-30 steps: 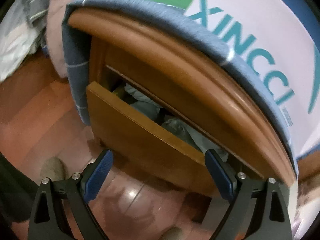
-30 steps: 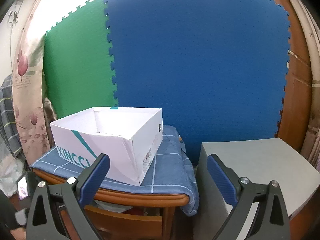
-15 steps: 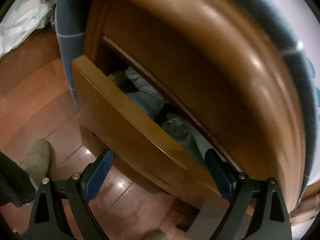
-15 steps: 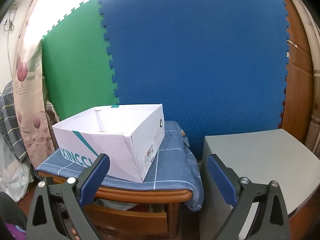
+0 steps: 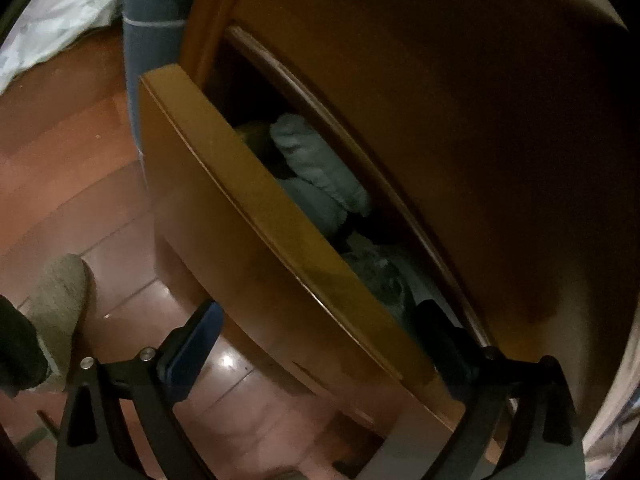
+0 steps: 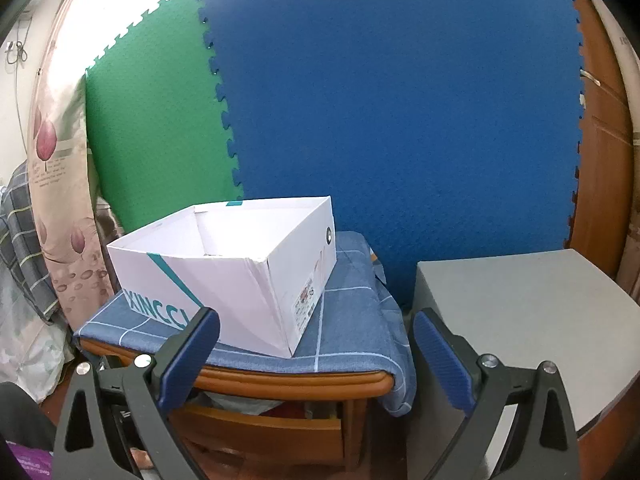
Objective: Take underwear out of drawer
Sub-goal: 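Pull the drawer front outward with the left tool to widen it, then reach into the drawer and grasp the white bra with the left tool, then lift the white bra and release it into the white shoe box, then grasp the red rolled item in the drawer with the right tool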
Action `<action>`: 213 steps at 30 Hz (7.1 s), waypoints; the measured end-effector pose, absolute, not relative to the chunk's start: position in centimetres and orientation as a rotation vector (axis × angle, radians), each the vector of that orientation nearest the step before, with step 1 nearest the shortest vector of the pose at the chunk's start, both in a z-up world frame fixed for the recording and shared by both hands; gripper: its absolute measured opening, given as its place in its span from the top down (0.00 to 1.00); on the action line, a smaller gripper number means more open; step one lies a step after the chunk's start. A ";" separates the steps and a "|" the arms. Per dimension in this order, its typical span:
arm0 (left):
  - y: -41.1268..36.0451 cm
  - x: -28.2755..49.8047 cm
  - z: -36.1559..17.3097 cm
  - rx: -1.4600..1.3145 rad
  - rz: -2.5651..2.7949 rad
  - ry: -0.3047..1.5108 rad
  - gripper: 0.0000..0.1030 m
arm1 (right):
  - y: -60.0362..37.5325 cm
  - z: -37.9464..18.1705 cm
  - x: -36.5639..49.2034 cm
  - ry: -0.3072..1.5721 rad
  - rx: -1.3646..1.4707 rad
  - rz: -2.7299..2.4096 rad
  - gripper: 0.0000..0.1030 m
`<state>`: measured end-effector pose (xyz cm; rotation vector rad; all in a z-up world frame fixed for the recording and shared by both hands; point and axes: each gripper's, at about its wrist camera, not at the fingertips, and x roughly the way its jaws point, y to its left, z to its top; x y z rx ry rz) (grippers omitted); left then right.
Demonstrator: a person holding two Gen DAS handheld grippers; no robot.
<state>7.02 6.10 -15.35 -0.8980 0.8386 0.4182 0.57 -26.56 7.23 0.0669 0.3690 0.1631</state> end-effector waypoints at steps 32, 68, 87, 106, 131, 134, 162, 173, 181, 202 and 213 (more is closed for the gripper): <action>6.2 4.0 -15.2 -0.941 0.422 0.857 0.25 | -26.3 6.4 1.4 0.443 0.090 0.205 0.03; 5.1 -5.3 -14.1 -0.702 0.333 1.055 0.17 | -26.7 6.3 1.2 0.455 0.108 0.212 0.03; 0.2 -2.8 -4.8 0.506 0.039 0.902 0.03 | -27.0 6.6 0.6 0.438 0.110 0.217 0.03; 0.1 7.7 -13.2 0.031 -0.158 1.346 0.13 | -29.9 6.5 0.8 0.465 0.205 0.207 0.03; -1.7 -0.7 -3.5 -0.148 -0.353 1.013 0.94 | -30.1 5.4 1.6 0.522 0.198 0.201 0.03; -0.8 -1.5 0.0 -0.147 -0.363 0.962 0.94 | -30.1 5.2 1.8 0.536 0.198 0.193 0.03; -0.7 12.6 21.7 -0.124 -0.308 0.638 0.94 | -30.9 4.9 2.0 0.558 0.226 0.187 0.03; -0.7 21.8 14.2 -0.041 -0.154 0.774 0.93 | -31.2 4.8 2.2 0.563 0.250 0.205 0.03; 0.4 23.1 12.0 -0.004 -0.105 0.824 0.73 | -30.6 4.7 2.3 0.571 0.230 0.227 0.03; 4.2 4.8 14.1 0.002 -0.066 0.414 0.06 | -21.8 -3.1 3.5 1.035 -0.058 0.504 0.03; 6.1 -1.8 7.5 0.043 -0.119 0.408 0.05 | -19.5 -12.1 6.6 1.450 0.028 0.370 0.03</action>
